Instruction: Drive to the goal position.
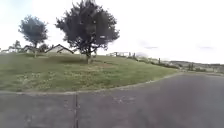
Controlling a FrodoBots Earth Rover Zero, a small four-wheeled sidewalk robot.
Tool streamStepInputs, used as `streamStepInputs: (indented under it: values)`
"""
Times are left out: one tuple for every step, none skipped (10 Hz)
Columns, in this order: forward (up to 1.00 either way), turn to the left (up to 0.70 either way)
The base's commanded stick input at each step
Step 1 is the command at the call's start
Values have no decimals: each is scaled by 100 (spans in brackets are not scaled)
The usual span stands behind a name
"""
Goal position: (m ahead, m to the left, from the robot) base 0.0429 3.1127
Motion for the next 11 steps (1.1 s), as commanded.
streamStepInputs:
  values:
    - [-70,-35]
    - [-70,-35]
    - [-70,-35]
    - [-70,-35]
    - [-70,-35]
    - [-70,-35]
    - [-70,-35]
    - [-70,-35]
    - [-70,-35]
    - [-70,-35]
    - [-70,-35]
